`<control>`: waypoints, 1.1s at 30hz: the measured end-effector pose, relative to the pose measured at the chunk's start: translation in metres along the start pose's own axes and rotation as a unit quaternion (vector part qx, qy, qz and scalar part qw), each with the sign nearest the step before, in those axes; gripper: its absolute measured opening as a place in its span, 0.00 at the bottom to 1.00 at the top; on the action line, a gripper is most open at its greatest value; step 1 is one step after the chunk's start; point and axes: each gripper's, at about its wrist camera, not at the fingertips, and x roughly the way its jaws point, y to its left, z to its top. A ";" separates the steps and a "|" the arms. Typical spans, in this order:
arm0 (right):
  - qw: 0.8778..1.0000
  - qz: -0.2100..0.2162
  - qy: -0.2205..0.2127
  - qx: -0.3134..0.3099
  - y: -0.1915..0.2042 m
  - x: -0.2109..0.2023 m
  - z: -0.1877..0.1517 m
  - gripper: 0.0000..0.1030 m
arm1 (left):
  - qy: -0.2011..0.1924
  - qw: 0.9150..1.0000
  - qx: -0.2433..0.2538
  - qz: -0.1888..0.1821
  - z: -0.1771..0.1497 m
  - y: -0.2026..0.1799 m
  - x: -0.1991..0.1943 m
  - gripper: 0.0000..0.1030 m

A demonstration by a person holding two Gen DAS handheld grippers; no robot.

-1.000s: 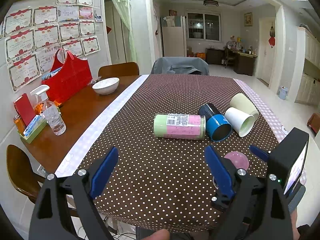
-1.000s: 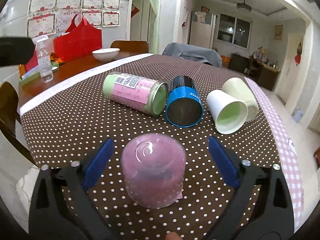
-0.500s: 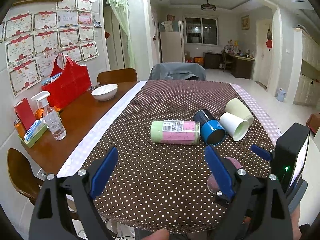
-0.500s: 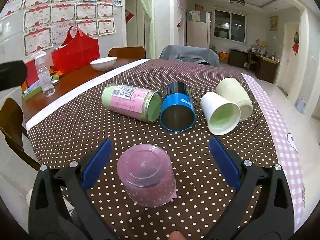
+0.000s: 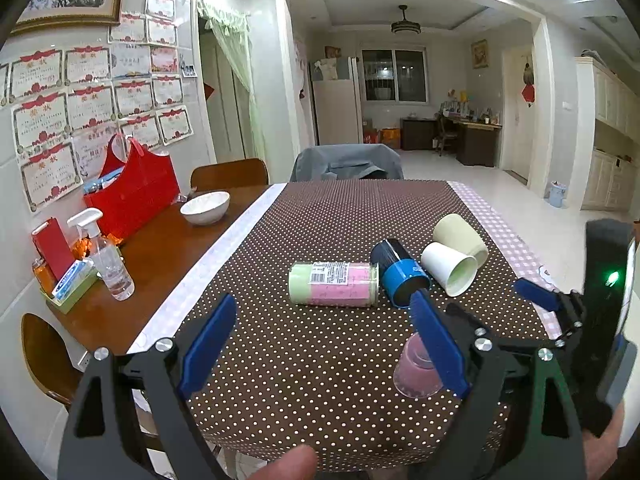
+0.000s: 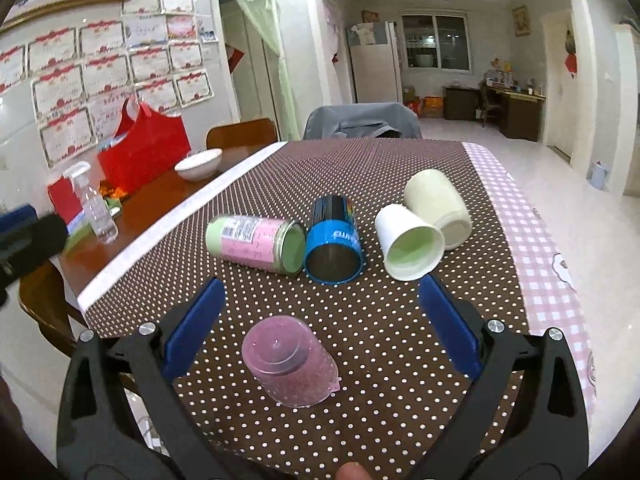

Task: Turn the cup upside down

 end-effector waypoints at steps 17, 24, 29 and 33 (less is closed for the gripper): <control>0.998 -0.031 -0.040 0.032 -0.013 -0.065 0.028 0.94 | -0.029 1.000 -0.005 -0.001 0.009 -0.013 -0.029 0.85; 0.997 -0.041 -0.057 0.038 -0.017 -0.085 0.032 0.94 | -0.041 0.999 -0.005 -0.003 0.011 -0.016 -0.042 0.85; 0.996 -0.043 -0.072 0.032 -0.012 -0.098 0.034 0.94 | -0.047 0.999 -0.009 -0.001 0.011 -0.015 -0.048 0.85; 0.995 -0.044 -0.079 0.030 -0.008 -0.105 0.034 0.94 | -0.050 0.999 -0.012 0.003 0.010 -0.013 -0.052 0.85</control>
